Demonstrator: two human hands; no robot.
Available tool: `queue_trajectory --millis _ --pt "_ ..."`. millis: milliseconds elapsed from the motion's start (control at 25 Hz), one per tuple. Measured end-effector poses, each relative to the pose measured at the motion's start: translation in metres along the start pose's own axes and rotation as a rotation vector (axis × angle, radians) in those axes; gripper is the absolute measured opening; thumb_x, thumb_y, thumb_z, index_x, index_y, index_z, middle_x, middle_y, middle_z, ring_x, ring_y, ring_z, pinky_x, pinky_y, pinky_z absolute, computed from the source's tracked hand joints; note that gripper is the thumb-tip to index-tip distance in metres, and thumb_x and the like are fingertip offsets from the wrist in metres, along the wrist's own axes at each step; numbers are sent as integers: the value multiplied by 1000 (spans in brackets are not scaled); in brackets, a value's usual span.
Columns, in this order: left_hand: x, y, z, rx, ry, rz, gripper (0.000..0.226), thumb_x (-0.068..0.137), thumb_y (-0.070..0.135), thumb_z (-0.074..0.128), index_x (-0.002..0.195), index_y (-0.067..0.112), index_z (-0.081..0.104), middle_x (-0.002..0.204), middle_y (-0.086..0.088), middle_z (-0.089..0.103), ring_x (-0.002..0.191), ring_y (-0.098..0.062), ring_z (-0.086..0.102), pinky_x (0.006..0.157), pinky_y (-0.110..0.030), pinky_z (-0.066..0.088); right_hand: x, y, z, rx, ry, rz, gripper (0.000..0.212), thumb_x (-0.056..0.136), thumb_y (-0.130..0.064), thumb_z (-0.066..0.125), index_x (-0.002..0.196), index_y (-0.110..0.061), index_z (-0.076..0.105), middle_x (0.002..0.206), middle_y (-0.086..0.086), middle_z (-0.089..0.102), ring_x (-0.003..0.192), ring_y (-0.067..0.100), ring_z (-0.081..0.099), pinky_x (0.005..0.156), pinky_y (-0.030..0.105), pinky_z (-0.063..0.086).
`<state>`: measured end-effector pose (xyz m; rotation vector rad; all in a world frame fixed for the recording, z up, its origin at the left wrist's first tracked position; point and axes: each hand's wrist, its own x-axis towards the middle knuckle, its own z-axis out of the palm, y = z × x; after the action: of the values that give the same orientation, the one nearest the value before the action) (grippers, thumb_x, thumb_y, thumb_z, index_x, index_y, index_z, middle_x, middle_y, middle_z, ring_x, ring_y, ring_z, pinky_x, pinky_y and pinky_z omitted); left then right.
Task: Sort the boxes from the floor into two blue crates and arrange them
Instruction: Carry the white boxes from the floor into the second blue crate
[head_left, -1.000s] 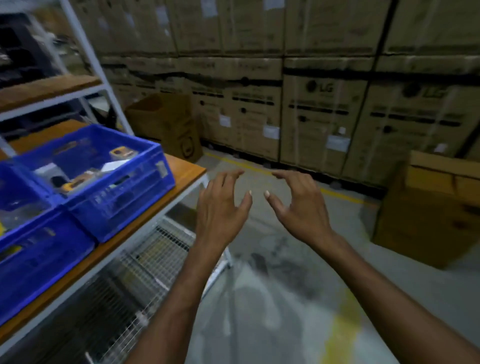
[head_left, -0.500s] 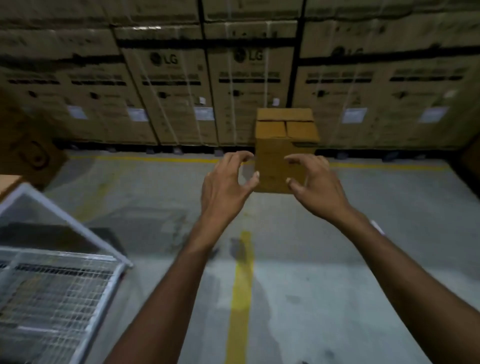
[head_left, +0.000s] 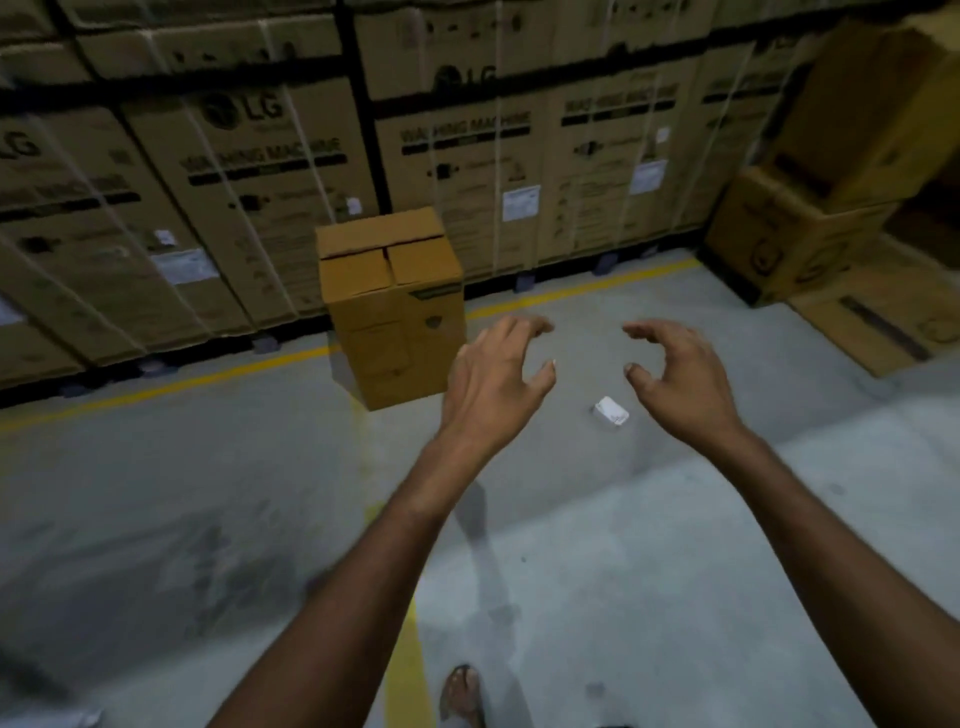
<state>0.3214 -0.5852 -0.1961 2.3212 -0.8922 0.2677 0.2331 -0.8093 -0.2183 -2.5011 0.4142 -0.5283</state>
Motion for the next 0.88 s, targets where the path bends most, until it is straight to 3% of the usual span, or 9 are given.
queue_trajectory --millis 200,400,640,880 --pt "86 -6 69 -87 -122 146 37 95 37 61 131 32 55 132 9 58 120 -15 55 95 -35 47 32 50 5 -62 101 194 47 88 -19 71 133 -31 60 130 -8 63 124 16 51 99 32 44" --pt "170 -24 163 -154 -255 155 40 93 35 61 133 32 54 135 9 55 122 -15 55 98 -40 48 86 127 46 -89 100 327 49 88 -17 72 134 -29 60 131 -6 63 124 17 51 100 29 39" --pt "229 -86 261 -282 -359 -20 41 93 29 64 133 31 55 136 11 54 121 -13 57 99 -39 50 159 208 122 -23 92 487 52 84 -7 70 132 -23 62 129 -2 63 121 21 54 99 23 35" --pt "272 -163 353 -391 -453 -184 44 95 17 62 137 29 55 137 9 54 117 -9 59 93 -27 48 203 269 204 -21 114 652 56 85 -8 69 137 -25 58 132 -5 59 118 16 57 97 22 37"
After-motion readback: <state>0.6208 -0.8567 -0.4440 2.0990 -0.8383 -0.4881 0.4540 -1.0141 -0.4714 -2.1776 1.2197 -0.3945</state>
